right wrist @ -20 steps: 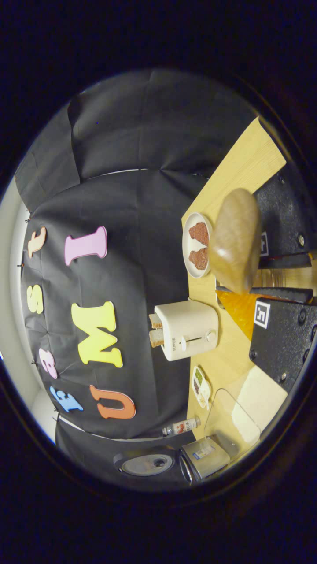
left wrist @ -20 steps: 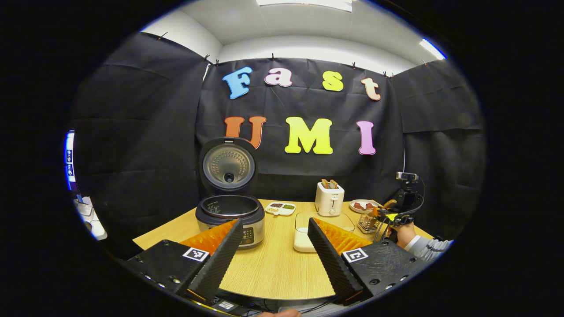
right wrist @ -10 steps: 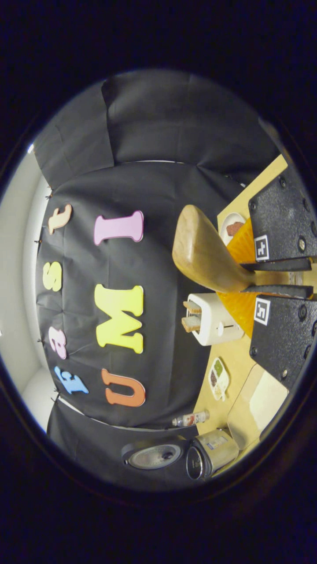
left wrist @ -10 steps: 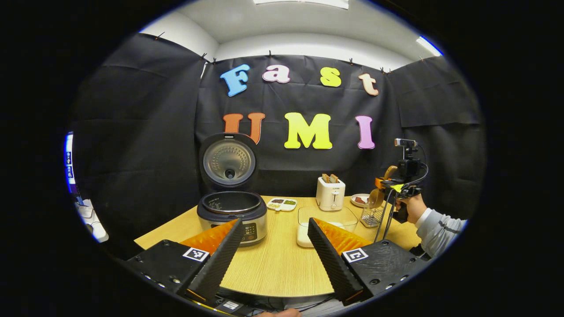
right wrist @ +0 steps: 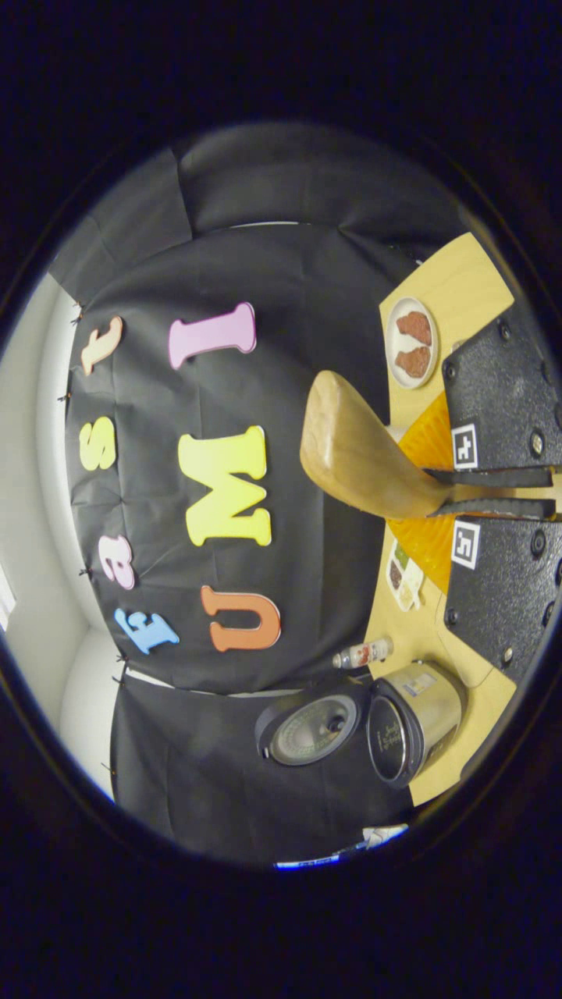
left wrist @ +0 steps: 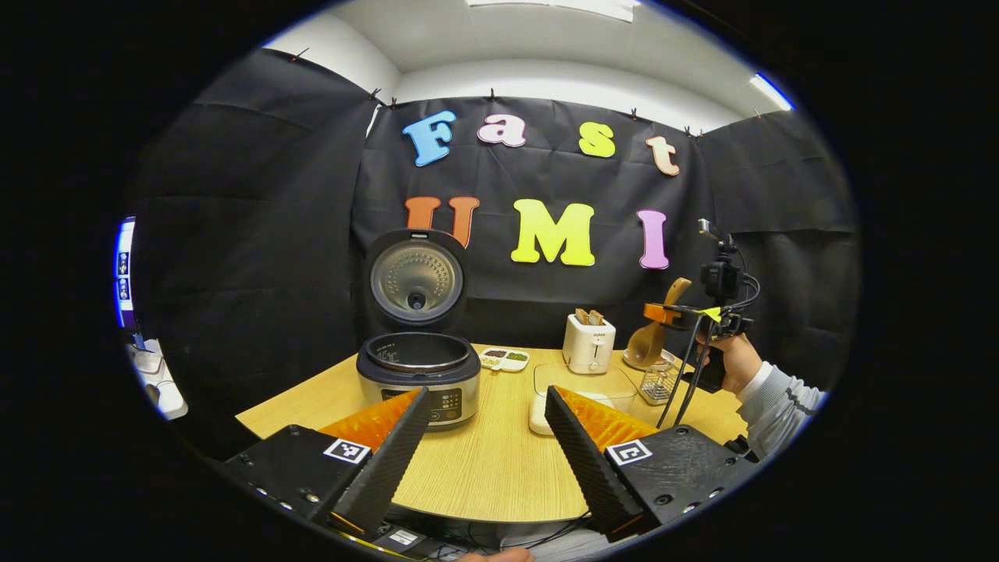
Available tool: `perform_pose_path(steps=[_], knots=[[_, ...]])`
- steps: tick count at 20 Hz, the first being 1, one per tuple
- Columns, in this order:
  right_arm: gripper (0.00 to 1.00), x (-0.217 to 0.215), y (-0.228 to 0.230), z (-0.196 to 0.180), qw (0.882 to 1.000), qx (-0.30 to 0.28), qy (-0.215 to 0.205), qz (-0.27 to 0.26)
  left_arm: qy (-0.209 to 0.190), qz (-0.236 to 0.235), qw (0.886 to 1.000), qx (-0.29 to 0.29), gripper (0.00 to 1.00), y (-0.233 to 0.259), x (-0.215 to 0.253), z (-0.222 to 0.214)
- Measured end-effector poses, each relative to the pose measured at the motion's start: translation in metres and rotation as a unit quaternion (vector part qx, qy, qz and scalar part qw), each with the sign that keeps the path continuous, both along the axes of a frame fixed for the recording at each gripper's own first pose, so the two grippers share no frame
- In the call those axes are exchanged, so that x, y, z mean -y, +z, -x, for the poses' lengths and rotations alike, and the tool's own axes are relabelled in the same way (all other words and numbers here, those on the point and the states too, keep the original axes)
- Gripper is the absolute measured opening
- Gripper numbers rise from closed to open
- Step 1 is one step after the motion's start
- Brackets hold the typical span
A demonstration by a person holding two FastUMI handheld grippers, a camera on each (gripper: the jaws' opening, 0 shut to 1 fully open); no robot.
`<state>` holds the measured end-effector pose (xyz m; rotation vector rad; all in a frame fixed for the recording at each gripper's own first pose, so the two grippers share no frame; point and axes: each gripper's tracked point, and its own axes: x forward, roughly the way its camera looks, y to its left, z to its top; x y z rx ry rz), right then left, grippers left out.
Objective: Close the left gripper, press the button to open the rice cooker; take a wooden spoon from the chopstick holder with the right hand, scoop a spoonful of rice and pour it into the rice cooker, then put the wooden spoon back into the chopstick holder.
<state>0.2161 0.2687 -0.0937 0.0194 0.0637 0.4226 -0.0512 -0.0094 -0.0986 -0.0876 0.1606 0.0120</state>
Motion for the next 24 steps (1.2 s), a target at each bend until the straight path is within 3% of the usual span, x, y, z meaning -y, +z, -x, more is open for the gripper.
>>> perform_pose_path(steps=[6, 12, 18, 24], knots=[[0.10, -0.057, -0.062, 0.009, 0.999, -0.025, 0.017, 0.044, -0.001, 0.004, 1.000, -0.003, 0.95, -0.003, -0.001, 0.003], [0.11, -0.059, -0.129, 0.000, 0.994, -0.033, -0.029, 0.105, 0.001, 0.004, 1.000, -0.009, 0.95, -0.009, -0.005, 0.002], [0.11, -0.069, -0.150, 0.007, 0.995, -0.100, -0.006, 0.026, 0.003, 0.018, 1.000, -0.022, 0.95, -0.018, -0.005, -0.003], [0.11, -0.073, -0.157, 0.005, 0.985, -0.169, 0.029, -0.034, -0.012, 0.020, 1.000, -0.013, 0.95, -0.009, 0.007, -0.002]])
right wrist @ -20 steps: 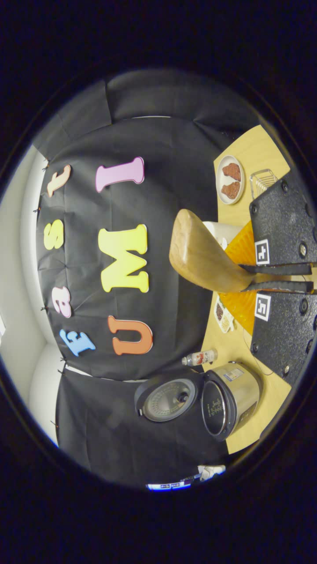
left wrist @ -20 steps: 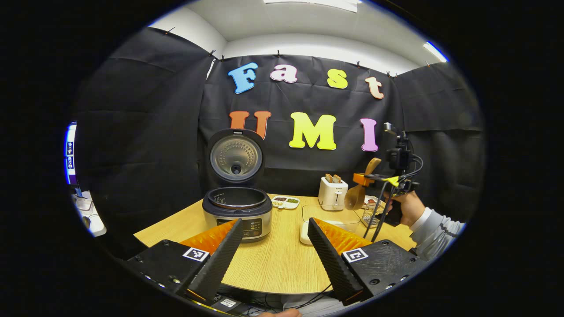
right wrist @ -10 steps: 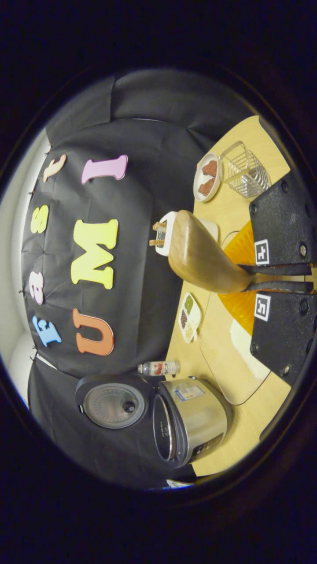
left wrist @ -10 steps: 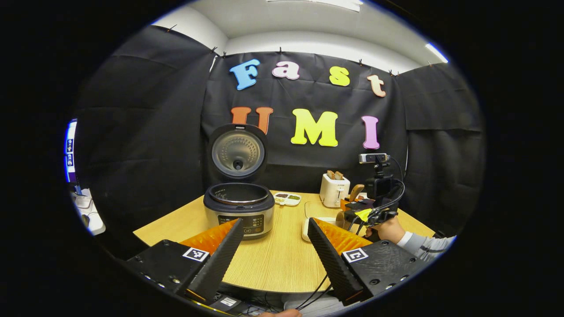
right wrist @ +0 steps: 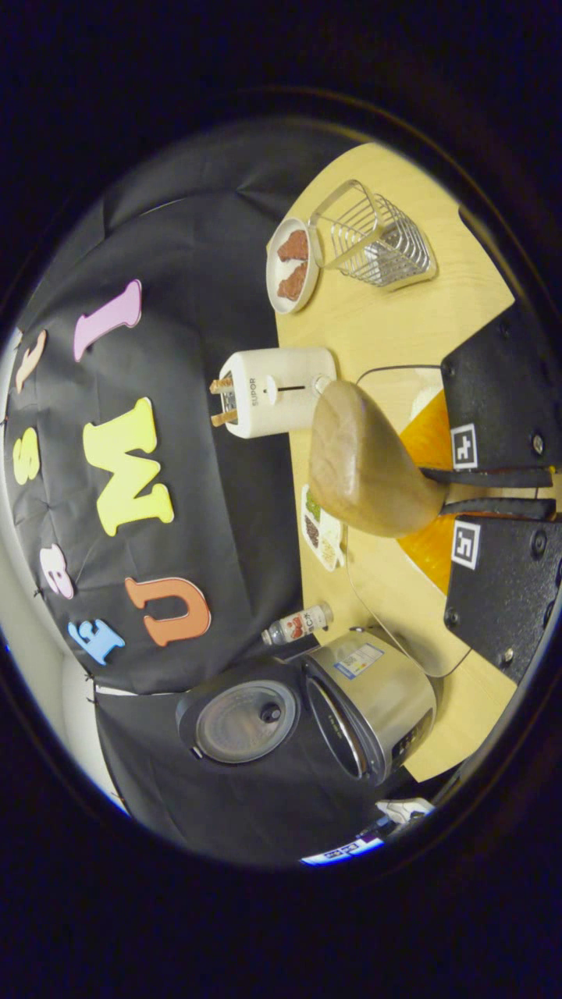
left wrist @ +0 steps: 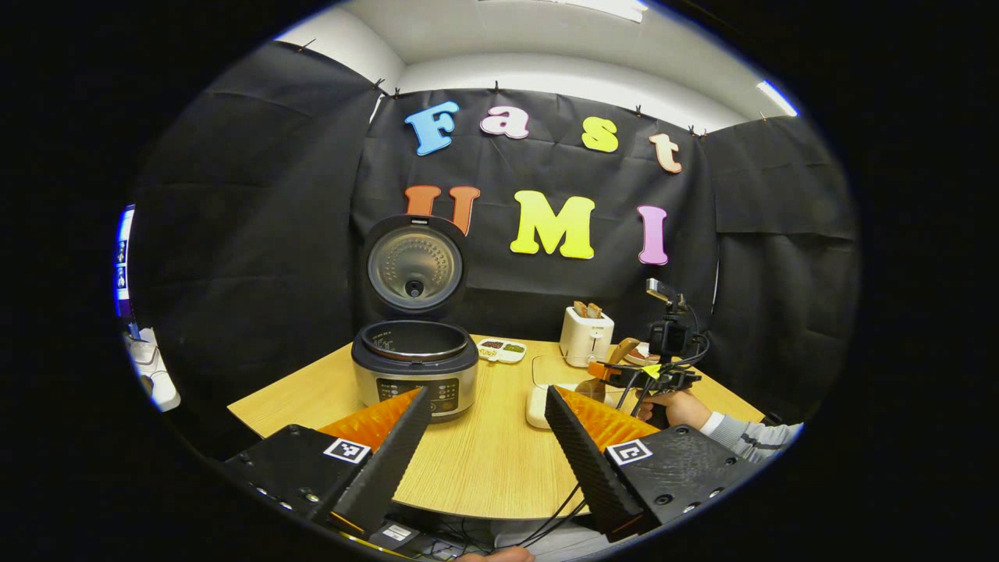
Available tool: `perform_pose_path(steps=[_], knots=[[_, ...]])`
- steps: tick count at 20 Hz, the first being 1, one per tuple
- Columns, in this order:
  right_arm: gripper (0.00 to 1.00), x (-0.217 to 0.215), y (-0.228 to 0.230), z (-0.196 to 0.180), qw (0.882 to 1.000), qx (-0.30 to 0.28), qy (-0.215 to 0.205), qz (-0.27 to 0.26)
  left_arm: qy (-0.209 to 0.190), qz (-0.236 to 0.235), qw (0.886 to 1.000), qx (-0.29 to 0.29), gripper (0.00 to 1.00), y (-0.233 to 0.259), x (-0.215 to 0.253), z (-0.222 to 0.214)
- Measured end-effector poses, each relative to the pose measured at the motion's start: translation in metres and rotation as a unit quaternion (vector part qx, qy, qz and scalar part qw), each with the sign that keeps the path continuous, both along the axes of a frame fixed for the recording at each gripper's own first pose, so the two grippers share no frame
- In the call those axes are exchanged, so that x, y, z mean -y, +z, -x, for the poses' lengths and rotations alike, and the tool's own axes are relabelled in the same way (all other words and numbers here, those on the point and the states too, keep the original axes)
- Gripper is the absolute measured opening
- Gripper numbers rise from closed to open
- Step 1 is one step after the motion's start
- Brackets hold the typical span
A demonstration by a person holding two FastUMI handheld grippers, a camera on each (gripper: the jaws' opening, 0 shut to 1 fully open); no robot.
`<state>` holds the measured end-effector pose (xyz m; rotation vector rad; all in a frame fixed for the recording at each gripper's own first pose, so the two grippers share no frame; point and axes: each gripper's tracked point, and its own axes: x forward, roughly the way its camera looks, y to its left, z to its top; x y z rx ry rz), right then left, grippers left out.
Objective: Close the left gripper, press the button to open the rice cooker; take a wooden spoon from the chopstick holder with the right hand, scoop a spoonful of rice and pour it into the rice cooker, then put the wooden spoon back into the chopstick holder.
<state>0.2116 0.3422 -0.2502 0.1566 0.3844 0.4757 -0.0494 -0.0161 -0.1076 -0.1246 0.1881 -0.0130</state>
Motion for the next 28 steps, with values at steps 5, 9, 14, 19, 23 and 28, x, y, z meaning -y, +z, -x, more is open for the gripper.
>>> perform_pose_path(steps=[5, 9, 14, 19, 23, 28], knots=[[0.10, -0.008, 0.001, -0.002, 0.996, -0.053, 0.013, -0.065, -0.010, -0.006, 1.000, -0.007, 0.95, -0.005, 0.006, 0.000], [0.10, -0.011, 0.016, -0.003, 0.978, -0.095, 0.018, -0.185, -0.011, -0.009, 1.000, -0.008, 0.95, -0.005, 0.003, 0.002], [0.10, -0.001, 0.026, -0.006, 0.959, -0.115, 0.009, -0.259, -0.004, -0.008, 1.000, -0.009, 0.94, -0.008, -0.004, 0.003], [0.12, 0.014, 0.037, -0.004, 0.930, -0.126, -0.008, -0.344, -0.004, -0.016, 1.000, -0.016, 0.95, -0.016, -0.006, 0.003], [0.10, 0.027, 0.044, -0.004, 0.902, -0.136, -0.014, -0.410, -0.002, -0.031, 0.999, -0.011, 0.95, -0.013, -0.011, 0.005], [0.10, 0.023, 0.063, 0.001, 0.858, -0.166, -0.003, -0.487, 0.000, -0.040, 0.999, 0.015, 0.95, 0.004, -0.018, 0.012]])
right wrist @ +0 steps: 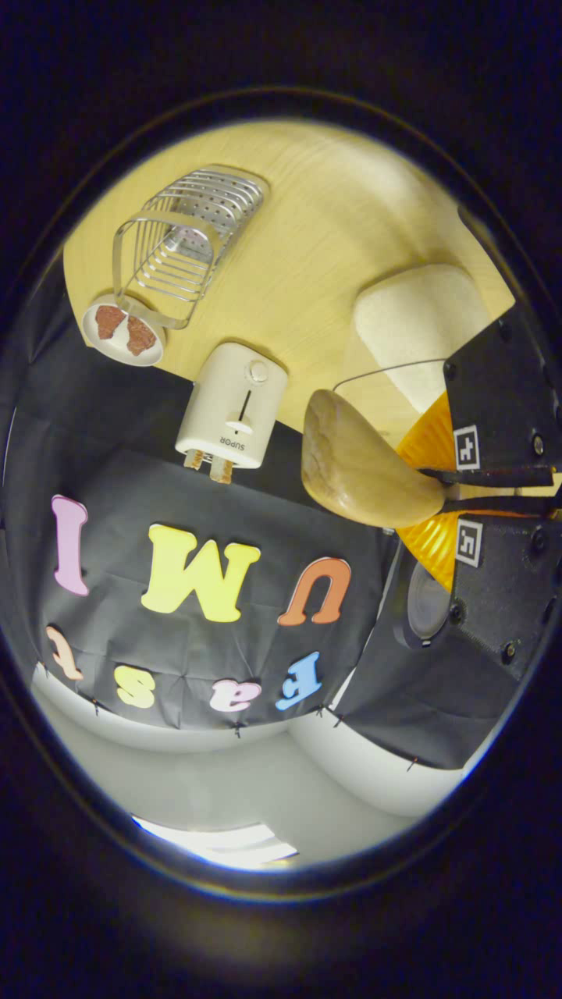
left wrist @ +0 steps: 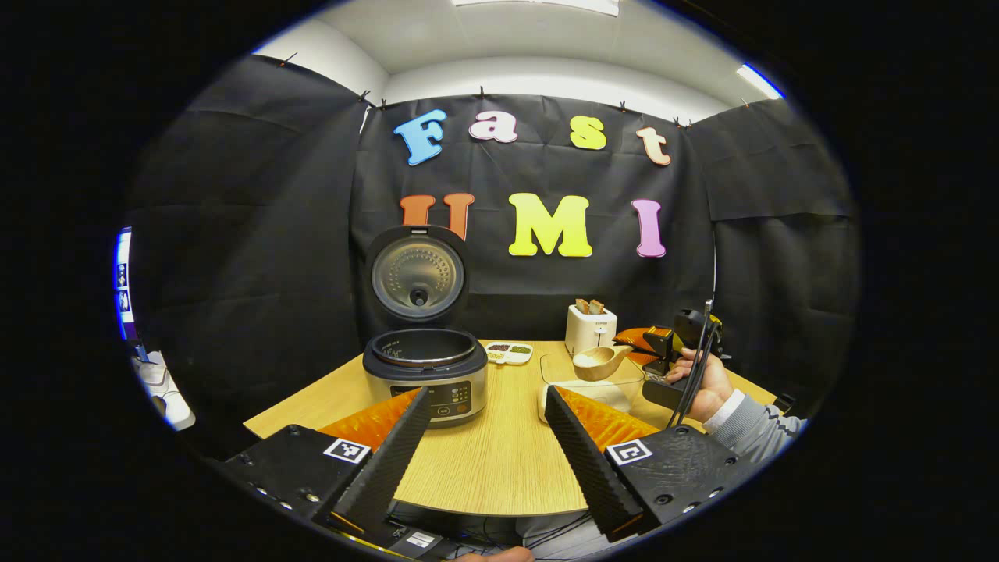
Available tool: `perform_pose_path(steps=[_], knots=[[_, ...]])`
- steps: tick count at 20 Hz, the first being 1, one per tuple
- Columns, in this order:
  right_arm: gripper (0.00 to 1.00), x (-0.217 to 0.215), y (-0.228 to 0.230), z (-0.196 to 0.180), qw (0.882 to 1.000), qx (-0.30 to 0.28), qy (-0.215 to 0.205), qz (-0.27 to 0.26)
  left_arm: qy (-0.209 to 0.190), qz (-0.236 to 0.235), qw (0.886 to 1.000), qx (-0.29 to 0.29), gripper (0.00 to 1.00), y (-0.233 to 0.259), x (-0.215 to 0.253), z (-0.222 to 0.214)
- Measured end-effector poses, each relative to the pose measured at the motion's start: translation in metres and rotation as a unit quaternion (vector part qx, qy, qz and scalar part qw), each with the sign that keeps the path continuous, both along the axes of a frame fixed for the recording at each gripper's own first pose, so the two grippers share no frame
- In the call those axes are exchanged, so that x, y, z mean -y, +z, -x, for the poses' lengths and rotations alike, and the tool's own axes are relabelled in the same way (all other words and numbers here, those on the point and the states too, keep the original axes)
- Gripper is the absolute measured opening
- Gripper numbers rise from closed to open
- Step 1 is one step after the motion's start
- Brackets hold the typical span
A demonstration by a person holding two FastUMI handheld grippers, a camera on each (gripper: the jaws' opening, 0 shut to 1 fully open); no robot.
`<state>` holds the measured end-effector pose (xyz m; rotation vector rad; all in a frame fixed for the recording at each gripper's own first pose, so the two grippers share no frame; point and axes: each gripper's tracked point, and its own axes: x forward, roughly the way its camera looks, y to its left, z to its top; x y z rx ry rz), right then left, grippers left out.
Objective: Close the left gripper, press the button to open the rice cooker; take a wooden spoon from the chopstick holder with the right hand, scoop a spoonful of rice and pour it into the rice cooker, then put the wooden spoon back into the chopstick holder.
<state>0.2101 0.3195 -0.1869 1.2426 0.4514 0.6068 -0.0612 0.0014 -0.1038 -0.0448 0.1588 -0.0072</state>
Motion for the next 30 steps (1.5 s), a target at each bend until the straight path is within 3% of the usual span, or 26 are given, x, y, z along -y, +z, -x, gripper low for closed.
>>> perform_pose_path(steps=[7, 13, 17, 24, 27, 30], knots=[[0.09, -0.065, 0.070, 0.018, 0.991, -0.017, 0.077, -0.108, 0.009, 0.010, 1.000, 0.028, 0.95, 0.021, -0.022, 0.009], [0.09, -0.135, 0.103, 0.016, 0.993, -0.003, 0.100, -0.062, 0.033, -0.012, 0.999, 0.038, 0.95, 0.034, -0.059, 0.025], [0.10, -0.176, 0.109, 0.004, 0.994, 0.033, 0.101, 0.031, 0.049, -0.003, 0.998, 0.048, 0.94, 0.044, -0.078, 0.035], [0.09, -0.240, 0.112, -0.011, 0.973, 0.106, 0.099, 0.180, 0.054, 0.013, 0.997, 0.055, 0.94, 0.050, -0.091, 0.041], [0.09, -0.268, 0.115, -0.005, 0.953, 0.155, 0.106, 0.239, 0.050, 0.021, 0.997, 0.055, 0.94, 0.051, -0.090, 0.043], [0.10, -0.290, 0.106, 0.002, 0.923, 0.202, 0.114, 0.308, 0.041, 0.021, 0.997, 0.056, 0.95, 0.051, -0.088, 0.047]])
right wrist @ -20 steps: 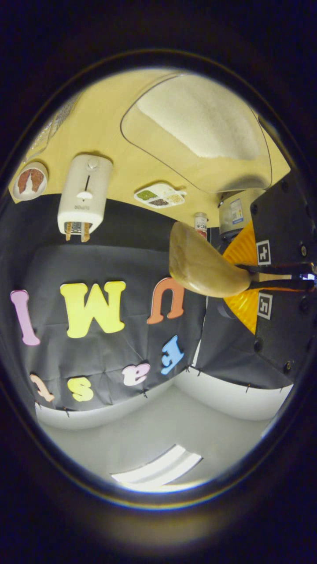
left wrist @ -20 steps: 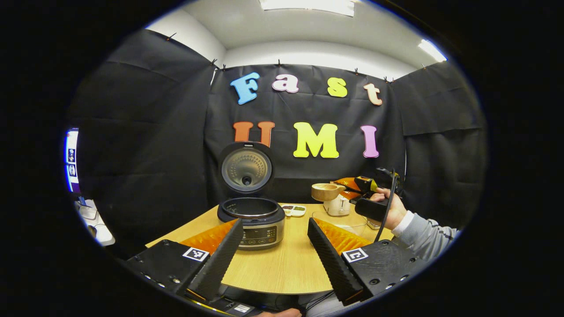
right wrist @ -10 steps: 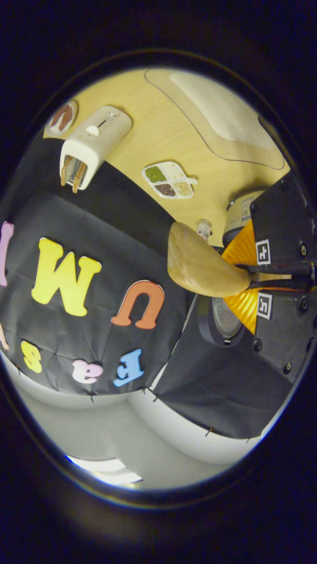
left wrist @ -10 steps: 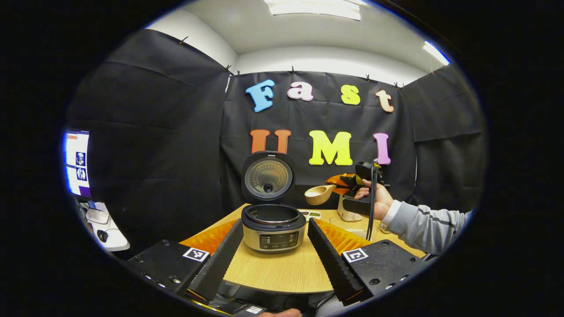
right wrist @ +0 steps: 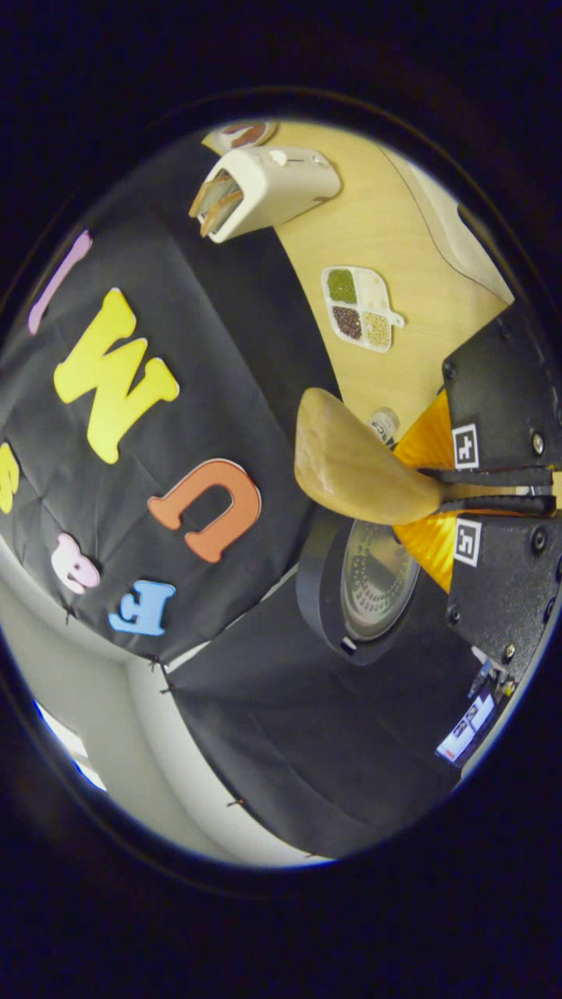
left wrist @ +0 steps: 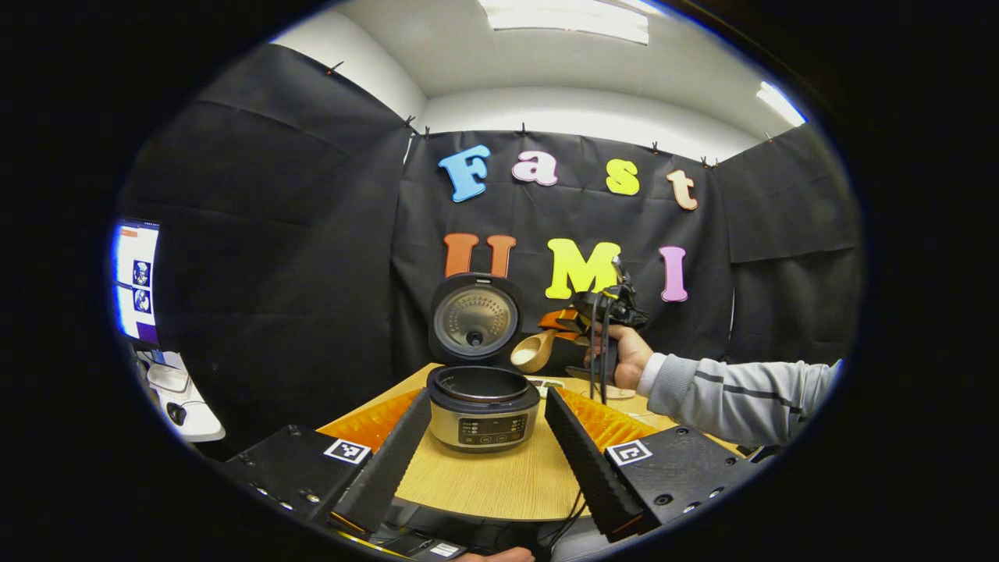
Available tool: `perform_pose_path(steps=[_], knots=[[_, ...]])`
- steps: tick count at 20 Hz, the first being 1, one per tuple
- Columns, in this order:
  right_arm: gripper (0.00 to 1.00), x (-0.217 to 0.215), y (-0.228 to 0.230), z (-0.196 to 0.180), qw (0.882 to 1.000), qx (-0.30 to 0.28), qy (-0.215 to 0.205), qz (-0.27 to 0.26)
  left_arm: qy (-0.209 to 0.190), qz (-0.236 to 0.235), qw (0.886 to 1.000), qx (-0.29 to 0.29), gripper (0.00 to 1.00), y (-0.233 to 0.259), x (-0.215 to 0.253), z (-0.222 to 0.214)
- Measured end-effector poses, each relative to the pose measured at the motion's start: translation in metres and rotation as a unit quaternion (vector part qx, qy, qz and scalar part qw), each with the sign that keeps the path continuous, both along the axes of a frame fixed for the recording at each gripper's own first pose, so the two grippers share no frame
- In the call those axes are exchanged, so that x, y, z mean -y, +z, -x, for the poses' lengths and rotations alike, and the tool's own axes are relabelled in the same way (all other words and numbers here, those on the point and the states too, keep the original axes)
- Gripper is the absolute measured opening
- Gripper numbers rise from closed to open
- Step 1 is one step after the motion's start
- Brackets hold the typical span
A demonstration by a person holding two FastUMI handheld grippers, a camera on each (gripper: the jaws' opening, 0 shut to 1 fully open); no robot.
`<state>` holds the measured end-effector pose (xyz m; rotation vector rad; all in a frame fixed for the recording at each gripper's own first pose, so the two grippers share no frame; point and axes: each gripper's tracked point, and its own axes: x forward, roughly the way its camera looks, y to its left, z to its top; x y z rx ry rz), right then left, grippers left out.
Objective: Close the left gripper, press the button to open the rice cooker; take a wooden spoon from the chopstick holder with the right hand, scoop a spoonful of rice and pour it into the rice cooker, then put the wooden spoon back into the chopstick holder.
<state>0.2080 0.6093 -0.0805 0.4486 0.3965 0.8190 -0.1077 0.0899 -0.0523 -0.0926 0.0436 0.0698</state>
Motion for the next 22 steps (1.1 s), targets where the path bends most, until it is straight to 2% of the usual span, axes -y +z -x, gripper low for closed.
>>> perform_pose_path(steps=[5, 8, 15, 20, 22], knots=[[0.10, -0.021, -0.001, 0.011, 0.996, 0.063, -0.002, 0.065, -0.002, 0.004, 1.000, -0.003, 0.95, -0.007, -0.004, 0.000], [0.10, -0.030, 0.000, 0.019, 0.990, 0.098, 0.004, 0.102, -0.007, 0.014, 1.000, -0.007, 0.95, -0.012, -0.005, 0.000], [0.10, -0.042, -0.006, 0.031, 0.971, 0.172, 0.014, 0.162, 0.001, 0.000, 1.000, -0.019, 0.95, -0.020, -0.009, -0.001], [0.10, -0.058, -0.014, 0.051, 0.939, 0.249, 0.051, 0.231, 0.001, 0.001, 1.000, -0.023, 0.95, -0.023, -0.005, -0.006], [0.10, -0.061, -0.012, 0.056, 0.920, 0.291, 0.048, 0.260, -0.010, 0.006, 1.000, -0.028, 0.95, -0.024, 0.003, -0.006]])
